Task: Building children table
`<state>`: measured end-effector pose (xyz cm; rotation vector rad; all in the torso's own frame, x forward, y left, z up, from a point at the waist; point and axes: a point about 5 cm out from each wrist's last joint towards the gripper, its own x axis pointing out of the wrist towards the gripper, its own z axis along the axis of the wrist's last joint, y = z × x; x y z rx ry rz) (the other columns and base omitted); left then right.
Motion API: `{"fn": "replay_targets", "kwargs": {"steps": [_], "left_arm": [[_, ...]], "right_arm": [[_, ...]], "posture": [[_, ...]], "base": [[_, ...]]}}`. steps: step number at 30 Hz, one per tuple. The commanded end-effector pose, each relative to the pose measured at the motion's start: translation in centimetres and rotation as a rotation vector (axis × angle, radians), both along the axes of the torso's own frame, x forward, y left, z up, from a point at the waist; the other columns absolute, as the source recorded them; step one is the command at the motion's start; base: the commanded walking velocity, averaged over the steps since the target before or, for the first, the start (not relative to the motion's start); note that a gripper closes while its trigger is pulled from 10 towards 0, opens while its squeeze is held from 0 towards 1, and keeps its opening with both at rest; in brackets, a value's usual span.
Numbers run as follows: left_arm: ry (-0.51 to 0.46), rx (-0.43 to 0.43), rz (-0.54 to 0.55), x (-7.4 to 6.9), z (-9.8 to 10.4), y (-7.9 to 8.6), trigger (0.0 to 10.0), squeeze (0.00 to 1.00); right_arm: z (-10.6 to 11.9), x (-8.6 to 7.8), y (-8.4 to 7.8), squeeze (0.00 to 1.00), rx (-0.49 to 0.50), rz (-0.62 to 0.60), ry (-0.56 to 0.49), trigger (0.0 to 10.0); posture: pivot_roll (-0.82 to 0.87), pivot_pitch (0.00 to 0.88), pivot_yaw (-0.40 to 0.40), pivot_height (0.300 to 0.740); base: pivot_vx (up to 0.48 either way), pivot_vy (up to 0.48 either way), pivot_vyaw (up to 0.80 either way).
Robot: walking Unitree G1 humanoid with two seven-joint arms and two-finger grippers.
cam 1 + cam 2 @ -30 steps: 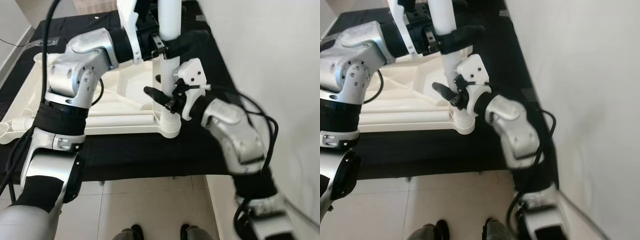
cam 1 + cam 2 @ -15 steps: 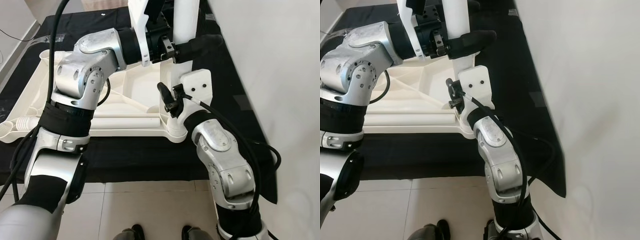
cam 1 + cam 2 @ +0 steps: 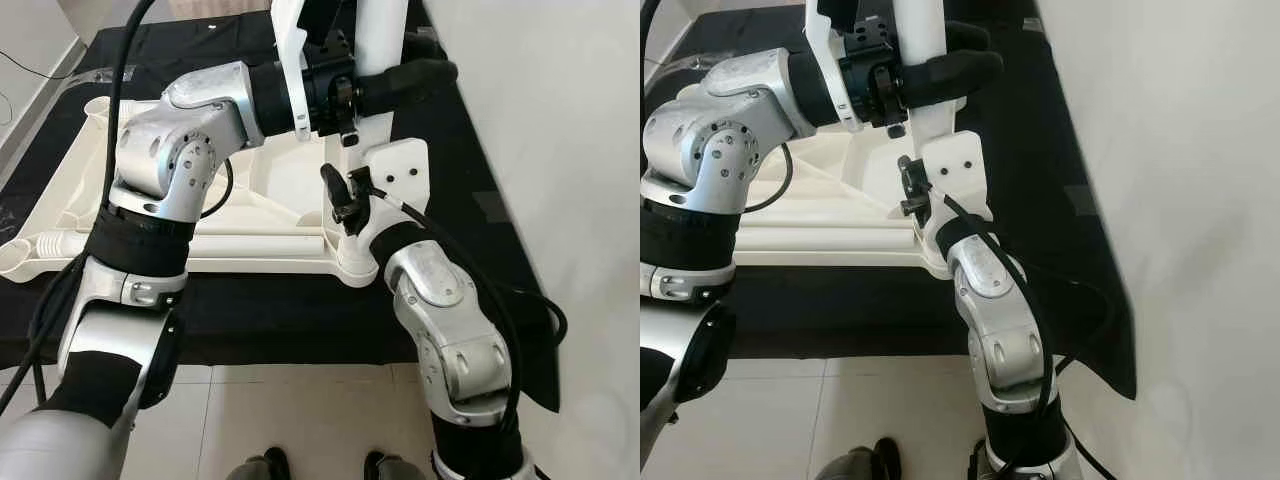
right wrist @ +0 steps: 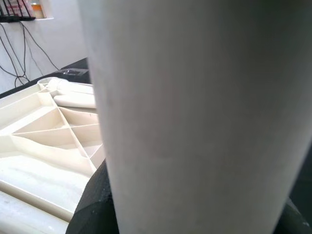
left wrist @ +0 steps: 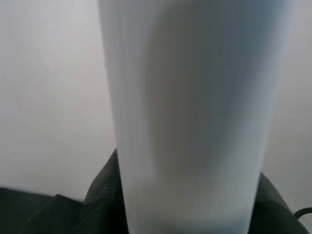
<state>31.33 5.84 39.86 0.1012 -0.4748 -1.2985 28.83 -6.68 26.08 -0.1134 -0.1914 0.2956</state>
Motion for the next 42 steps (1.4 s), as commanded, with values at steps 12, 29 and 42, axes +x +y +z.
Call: {"fn": "replay_targets", "kwargs": {"steps": [12,29,42], "left_arm": [[0.03,-0.059,-0.02,-0.5,0.5,0.7,0.0,0.0],[0.03,-0.046,-0.084,-1.8,-0.1,0.1,0.0,0.0],[0.034,-0.042,-0.085,-1.8,-0.2,0.0,0.0,0.0]], "right_arm": [[-1.5,0.2,0.4,1.0,-0.045,0.379,0.055,10.0],[2.0,3.6,-0.5,0.0,-0.162,0.943,0.016,0.0],[1.3,3.9,-0.3,0.0,-0.244,1.037,0.06,0.0]], "posture": [[-0.08,0.24,0.039,0.74],[-0.08,0.22,0.04,0.74],[-0.07,0.217,0.043,0.74]], "base": [[0.0,0.0,0.0],[0.0,0.0,0.0],[0.0,0.0,0.0]]}}
